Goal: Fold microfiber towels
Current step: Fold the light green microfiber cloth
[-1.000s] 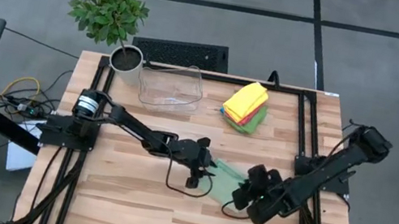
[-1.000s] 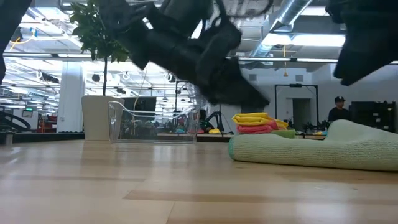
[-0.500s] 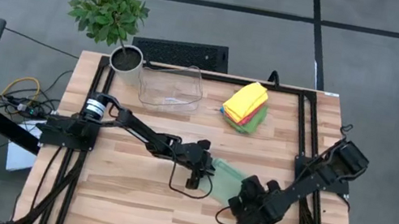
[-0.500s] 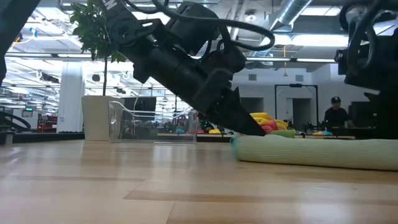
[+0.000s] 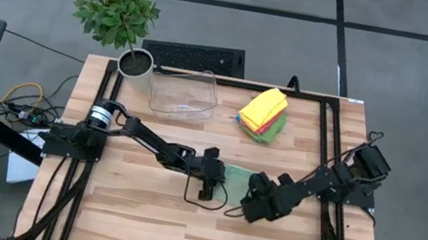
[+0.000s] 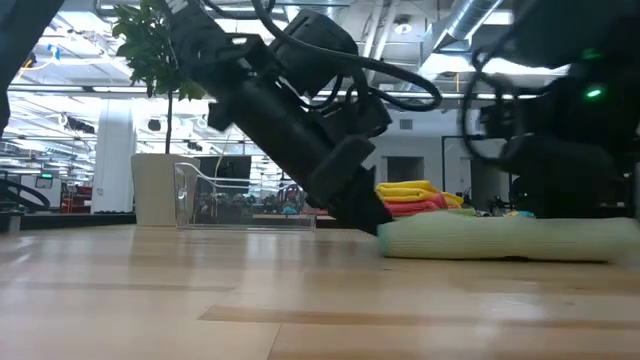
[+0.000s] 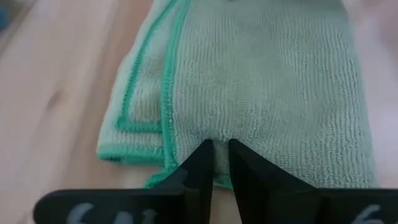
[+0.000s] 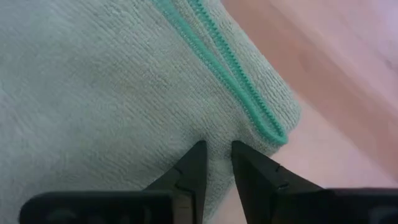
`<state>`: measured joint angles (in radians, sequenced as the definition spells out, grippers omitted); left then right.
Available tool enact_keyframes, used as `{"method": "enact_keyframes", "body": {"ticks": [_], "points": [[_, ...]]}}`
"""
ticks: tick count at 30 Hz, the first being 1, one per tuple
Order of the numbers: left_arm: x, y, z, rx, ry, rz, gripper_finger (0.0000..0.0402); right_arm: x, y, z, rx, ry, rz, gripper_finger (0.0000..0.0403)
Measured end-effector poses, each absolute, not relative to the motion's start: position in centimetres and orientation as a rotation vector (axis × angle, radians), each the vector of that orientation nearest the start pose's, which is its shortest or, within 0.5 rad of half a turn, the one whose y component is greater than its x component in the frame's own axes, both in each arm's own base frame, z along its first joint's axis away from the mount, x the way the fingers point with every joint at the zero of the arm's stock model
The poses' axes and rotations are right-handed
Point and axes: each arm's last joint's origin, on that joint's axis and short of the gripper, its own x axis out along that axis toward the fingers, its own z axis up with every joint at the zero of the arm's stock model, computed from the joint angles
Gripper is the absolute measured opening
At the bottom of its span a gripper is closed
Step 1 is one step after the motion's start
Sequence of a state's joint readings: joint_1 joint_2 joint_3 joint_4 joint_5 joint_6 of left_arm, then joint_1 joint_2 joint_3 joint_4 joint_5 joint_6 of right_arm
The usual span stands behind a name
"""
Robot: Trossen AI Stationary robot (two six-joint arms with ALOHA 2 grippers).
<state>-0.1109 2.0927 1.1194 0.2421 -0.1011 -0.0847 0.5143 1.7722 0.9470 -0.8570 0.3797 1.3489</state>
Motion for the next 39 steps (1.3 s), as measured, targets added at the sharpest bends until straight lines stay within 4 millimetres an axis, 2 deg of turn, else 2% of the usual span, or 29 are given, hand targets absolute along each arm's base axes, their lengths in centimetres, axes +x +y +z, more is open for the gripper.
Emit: {"method": "enact_keyframes", "body": {"ticks": [8,15,20,24,28,30,33,36,39], "points": [[37.3,-3.5,11.9,0.045,0.91,0.131,0.0013,26.9,9.7,12.2,0.357,1.097,-0.757,0.0102],[31.3,-2.7,12.9,-0.06,0.906,0.224,0.0005,29.6,7.4,12.5,0.358,1.005,-0.656,0.0102],[28.7,-2.5,15.7,-0.159,0.795,0.241,0.0009,29.6,6.1,15.1,0.35,0.986,-0.641,0.0102],[27.3,-2.2,18.2,-0.166,0.716,0.267,0.0009,28.0,4.9,17.5,0.348,1.004,-0.676,0.0102],[26.9,-2.1,20.1,-0.176,0.627,0.277,0.0009,27.2,4.0,19.6,0.383,0.939,-0.682,0.0102],[27.0,-2.1,20.2,-0.171,0.622,0.264,0.0009,27.3,3.9,20.6,0.413,0.876,-0.66,0.0102],[27.5,-2.2,19.3,-0.16,0.639,0.256,0.0009,28.0,4.1,21.4,0.431,0.784,-0.609,0.0102],[28.5,-2.3,17.7,-0.138,0.662,0.251,0.0009,28.9,4.6,21.4,0.419,0.728,-0.559,0.0102],[29.5,-2.3,16.5,-0.107,0.645,0.247,0.0009,29.9,5.1,20.2,0.384,0.733,-0.521,0.0102]]}}
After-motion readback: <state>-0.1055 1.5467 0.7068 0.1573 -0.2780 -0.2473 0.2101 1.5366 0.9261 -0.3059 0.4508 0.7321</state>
